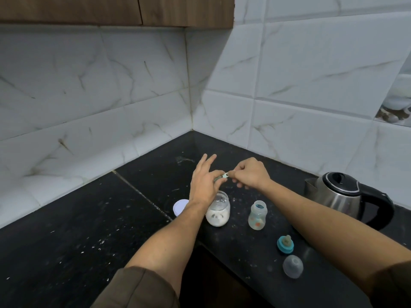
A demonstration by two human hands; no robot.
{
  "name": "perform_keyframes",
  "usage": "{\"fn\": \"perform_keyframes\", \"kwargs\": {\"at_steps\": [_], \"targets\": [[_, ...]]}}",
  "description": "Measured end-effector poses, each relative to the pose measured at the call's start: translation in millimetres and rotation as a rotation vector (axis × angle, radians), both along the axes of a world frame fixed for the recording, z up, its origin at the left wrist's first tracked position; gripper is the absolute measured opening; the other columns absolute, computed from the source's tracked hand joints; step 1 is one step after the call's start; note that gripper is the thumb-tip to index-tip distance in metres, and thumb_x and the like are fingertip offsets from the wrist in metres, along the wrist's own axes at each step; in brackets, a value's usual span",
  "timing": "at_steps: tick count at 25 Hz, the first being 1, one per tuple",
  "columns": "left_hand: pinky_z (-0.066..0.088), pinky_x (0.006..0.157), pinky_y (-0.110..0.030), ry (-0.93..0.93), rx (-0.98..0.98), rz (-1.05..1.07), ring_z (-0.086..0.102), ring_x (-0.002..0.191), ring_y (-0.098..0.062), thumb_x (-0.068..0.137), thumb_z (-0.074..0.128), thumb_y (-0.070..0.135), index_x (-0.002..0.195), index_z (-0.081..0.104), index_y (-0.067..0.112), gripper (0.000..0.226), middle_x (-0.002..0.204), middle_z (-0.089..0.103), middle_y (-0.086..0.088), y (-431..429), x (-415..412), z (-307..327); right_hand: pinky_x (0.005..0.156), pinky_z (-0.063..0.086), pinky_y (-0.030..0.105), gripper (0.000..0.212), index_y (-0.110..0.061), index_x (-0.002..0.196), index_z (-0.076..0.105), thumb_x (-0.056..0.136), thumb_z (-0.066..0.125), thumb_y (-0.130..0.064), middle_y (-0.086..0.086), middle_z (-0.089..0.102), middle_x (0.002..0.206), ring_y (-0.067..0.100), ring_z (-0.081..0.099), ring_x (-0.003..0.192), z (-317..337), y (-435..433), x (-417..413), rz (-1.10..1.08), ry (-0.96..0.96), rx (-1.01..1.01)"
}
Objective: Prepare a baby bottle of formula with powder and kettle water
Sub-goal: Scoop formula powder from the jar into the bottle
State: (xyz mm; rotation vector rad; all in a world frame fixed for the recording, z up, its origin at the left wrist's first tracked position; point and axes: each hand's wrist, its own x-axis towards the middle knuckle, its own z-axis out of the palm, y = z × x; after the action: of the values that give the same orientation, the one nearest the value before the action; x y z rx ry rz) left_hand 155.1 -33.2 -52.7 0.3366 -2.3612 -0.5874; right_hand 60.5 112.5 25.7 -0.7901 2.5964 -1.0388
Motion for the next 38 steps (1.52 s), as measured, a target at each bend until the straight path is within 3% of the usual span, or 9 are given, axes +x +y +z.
{"fn": "perform_keyframes", "kwargs": {"at_steps": [3, 7, 10, 15, 20, 24, 27, 32, 38], "targets": [[0.027, 0.123, -0.049, -0.101, 0.005, 0.005, 0.008, 0.158, -0.015, 0.092, 0.075, 0.042, 0.117, 0.078, 0.026, 0.030, 0.166, 0.033, 0.004, -11, 9, -4, 0.063, 0.063, 0.034, 0.021, -0.012, 0.071, 0.079, 0.086, 0.075, -0.027, 0.004, 0.077, 0.066, 0.024, 0.076, 0.066, -6, -13, 4, 0.033, -0.005, 0.055], [0.022, 0.123, -0.042, -0.213, 0.044, 0.057, 0.004, 0.158, -0.013, 0.089, 0.066, 0.062, 0.144, 0.058, 0.029, 0.064, 0.170, 0.022, 0.005, -24, 27, -14, 0.072, 0.064, 0.037, 0.027, -0.023, 0.059, 0.069, 0.085, 0.075, -0.027, -0.002, 0.077, 0.081, 0.018, 0.073, 0.079, -20, -27, 8, 0.100, 0.124, 0.270], [0.025, 0.125, -0.045, -0.207, 0.135, 0.129, 0.009, 0.158, -0.012, 0.092, 0.062, 0.057, 0.144, 0.057, 0.029, 0.059, 0.169, 0.025, 0.007, -38, 40, -24, 0.072, 0.065, 0.039, 0.028, -0.021, 0.055, 0.063, 0.083, 0.070, -0.018, -0.001, 0.073, 0.075, 0.020, 0.073, 0.080, -36, -37, 16, 0.174, 0.175, 0.411], [0.025, 0.124, -0.044, -0.209, 0.176, 0.161, 0.013, 0.157, -0.014, 0.096, 0.058, 0.055, 0.142, 0.059, 0.028, 0.054, 0.167, 0.029, 0.006, -52, 45, -26, 0.073, 0.063, 0.036, 0.011, -0.013, 0.084, 0.075, 0.084, 0.069, -0.022, 0.002, 0.071, 0.081, 0.021, 0.070, 0.081, -54, -51, 26, 0.206, 0.189, 0.540], [0.025, 0.124, -0.045, -0.277, 0.181, 0.149, 0.011, 0.157, -0.015, 0.095, 0.059, 0.057, 0.143, 0.059, 0.027, 0.057, 0.168, 0.028, 0.004, -55, 44, -31, 0.065, 0.054, 0.034, 0.022, -0.015, 0.074, 0.053, 0.087, 0.067, -0.024, 0.002, 0.061, 0.078, 0.024, 0.065, 0.079, -70, -57, 29, 0.170, 0.160, 0.606], [0.025, 0.123, -0.045, -0.296, 0.187, 0.149, 0.010, 0.158, -0.015, 0.095, 0.059, 0.058, 0.143, 0.059, 0.027, 0.057, 0.168, 0.028, 0.004, -55, 39, -28, 0.064, 0.053, 0.033, 0.023, -0.016, 0.074, 0.053, 0.085, 0.069, -0.027, 0.002, 0.061, 0.078, 0.023, 0.066, 0.077, -71, -55, 26, 0.170, 0.113, 0.597], [0.025, 0.122, -0.045, -0.287, 0.184, 0.149, 0.010, 0.158, -0.015, 0.096, 0.057, 0.058, 0.143, 0.059, 0.027, 0.056, 0.168, 0.028, 0.005, -53, 32, -19, 0.061, 0.055, 0.033, 0.019, -0.013, 0.076, 0.065, 0.083, 0.071, -0.029, 0.003, 0.066, 0.076, 0.021, 0.067, 0.073, -64, -52, 21, 0.163, 0.125, 0.544], [0.027, 0.124, -0.043, -0.239, 0.167, 0.127, 0.014, 0.157, -0.016, 0.097, 0.059, 0.052, 0.142, 0.060, 0.025, 0.053, 0.166, 0.031, 0.005, -38, 14, -4, 0.072, 0.060, 0.034, 0.019, -0.014, 0.079, 0.077, 0.086, 0.070, -0.031, 0.005, 0.075, 0.081, 0.025, 0.071, 0.081, -35, -33, 4, 0.085, 0.164, 0.335], [0.039, 0.115, -0.038, -0.207, 0.219, -0.051, 0.039, 0.145, -0.016, 0.097, 0.061, 0.041, 0.145, 0.056, 0.024, 0.051, 0.159, 0.043, 0.006, 28, -36, 21, 0.083, 0.057, 0.036, 0.016, -0.023, 0.096, 0.077, 0.086, 0.066, -0.029, -0.001, 0.077, 0.097, 0.026, 0.070, 0.097, -1, 28, -25, -0.122, 0.251, 0.096]]}}
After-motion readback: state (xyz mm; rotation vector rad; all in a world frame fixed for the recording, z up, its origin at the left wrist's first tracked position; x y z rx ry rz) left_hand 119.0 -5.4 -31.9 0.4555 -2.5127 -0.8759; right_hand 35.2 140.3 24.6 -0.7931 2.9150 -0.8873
